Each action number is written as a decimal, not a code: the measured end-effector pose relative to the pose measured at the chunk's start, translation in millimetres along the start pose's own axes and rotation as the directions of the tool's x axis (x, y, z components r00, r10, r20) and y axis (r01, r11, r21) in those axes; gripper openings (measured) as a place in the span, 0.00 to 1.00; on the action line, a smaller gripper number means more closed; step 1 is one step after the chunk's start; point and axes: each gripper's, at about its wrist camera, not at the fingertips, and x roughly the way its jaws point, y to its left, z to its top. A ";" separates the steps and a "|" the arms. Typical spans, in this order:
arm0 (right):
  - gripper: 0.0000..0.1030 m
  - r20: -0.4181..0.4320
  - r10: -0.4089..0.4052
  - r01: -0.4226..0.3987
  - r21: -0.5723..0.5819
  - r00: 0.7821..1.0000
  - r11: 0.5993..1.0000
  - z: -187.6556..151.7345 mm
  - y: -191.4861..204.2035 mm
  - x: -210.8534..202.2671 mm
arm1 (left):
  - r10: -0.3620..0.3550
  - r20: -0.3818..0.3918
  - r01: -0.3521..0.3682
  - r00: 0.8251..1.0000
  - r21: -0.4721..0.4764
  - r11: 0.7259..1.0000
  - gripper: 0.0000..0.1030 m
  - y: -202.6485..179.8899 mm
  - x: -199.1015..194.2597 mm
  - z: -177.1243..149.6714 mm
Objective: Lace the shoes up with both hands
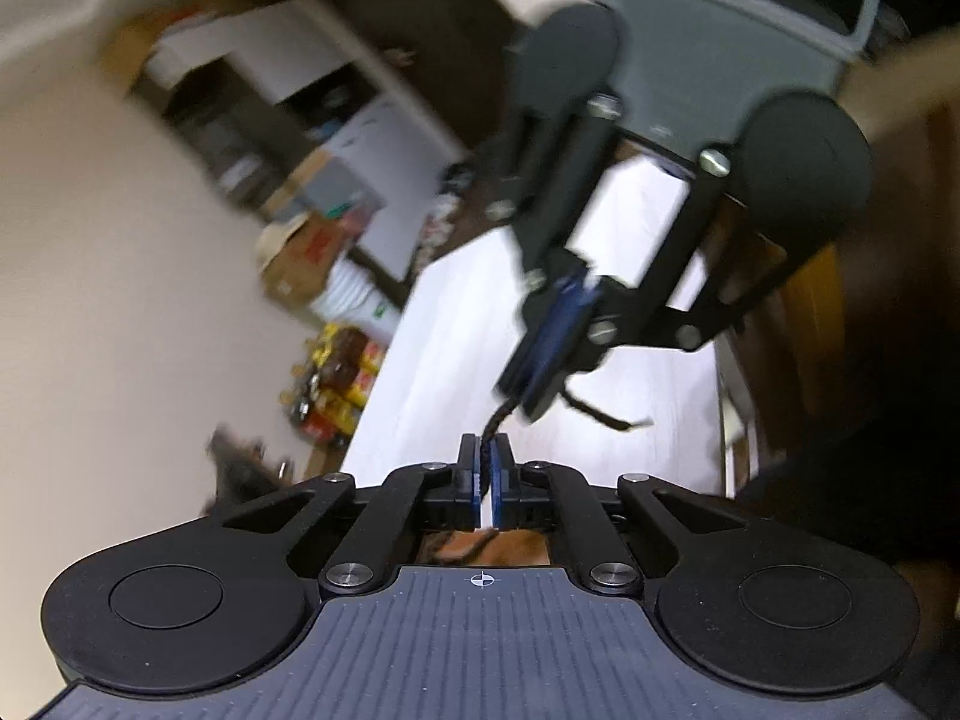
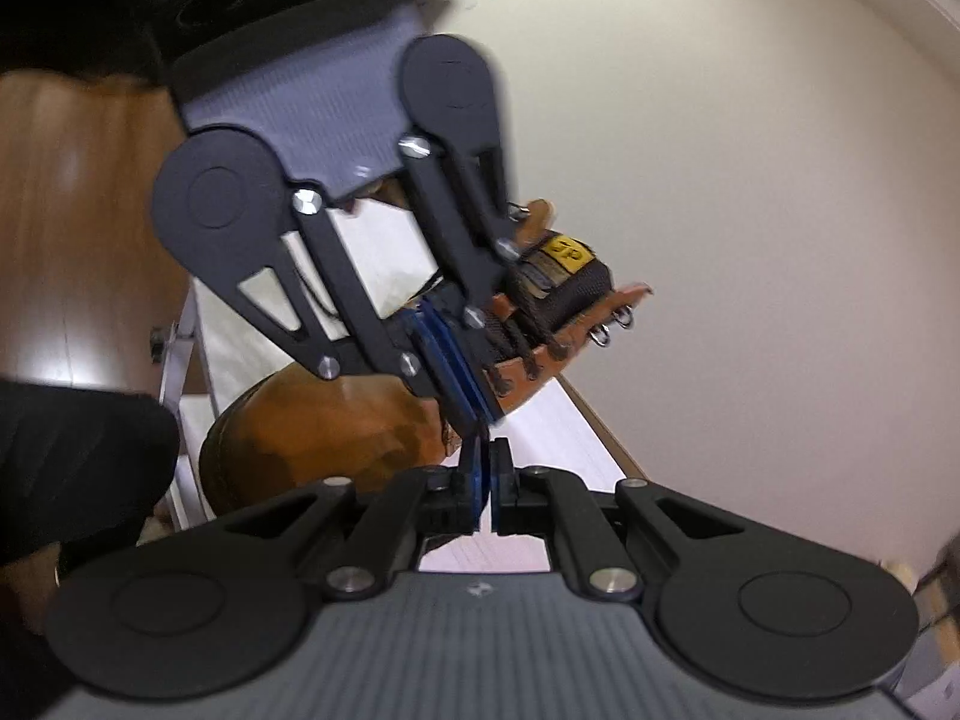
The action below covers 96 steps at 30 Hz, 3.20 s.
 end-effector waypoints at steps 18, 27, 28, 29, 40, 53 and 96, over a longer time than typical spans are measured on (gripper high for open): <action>0.03 0.180 0.551 -0.524 0.638 0.815 0.565 -66.1 -22.7 55.0 | 0.224 0.022 -0.206 0.974 -0.313 0.927 0.03 43.4 -64.3 -22.0; 0.07 0.250 0.560 -0.572 0.632 0.790 0.524 -17.6 13.0 81.6 | 0.293 0.055 -0.252 0.955 -0.373 0.893 0.03 41.1 -82.9 -23.3; 0.08 0.275 0.545 -0.568 0.661 0.792 0.491 -19.2 6.2 80.1 | 0.295 0.067 -0.251 0.953 -0.369 0.895 0.03 37.8 -84.1 -24.1; 0.12 0.316 0.517 -0.563 0.702 0.795 0.436 -23.2 -3.7 76.8 | 0.297 0.079 -0.250 0.952 -0.366 0.897 0.03 34.5 -85.4 -24.9; 0.30 0.783 0.202 -0.644 0.605 0.589 -0.469 -75.4 -21.2 94.9 | 0.294 0.128 -0.234 0.947 -0.353 0.906 0.03 14.3 -95.1 -34.6; 0.28 0.749 0.120 -0.565 0.585 0.652 -0.582 -93.8 -15.2 104.7 | 0.242 0.084 -0.210 0.967 -0.277 0.938 0.03 -5.2 -90.8 -44.7; 0.04 0.552 0.090 -0.556 0.796 0.829 0.240 -55.6 -20.9 48.3 | 0.031 0.144 0.058 0.989 -0.574 0.817 0.12 47.0 -83.0 -18.4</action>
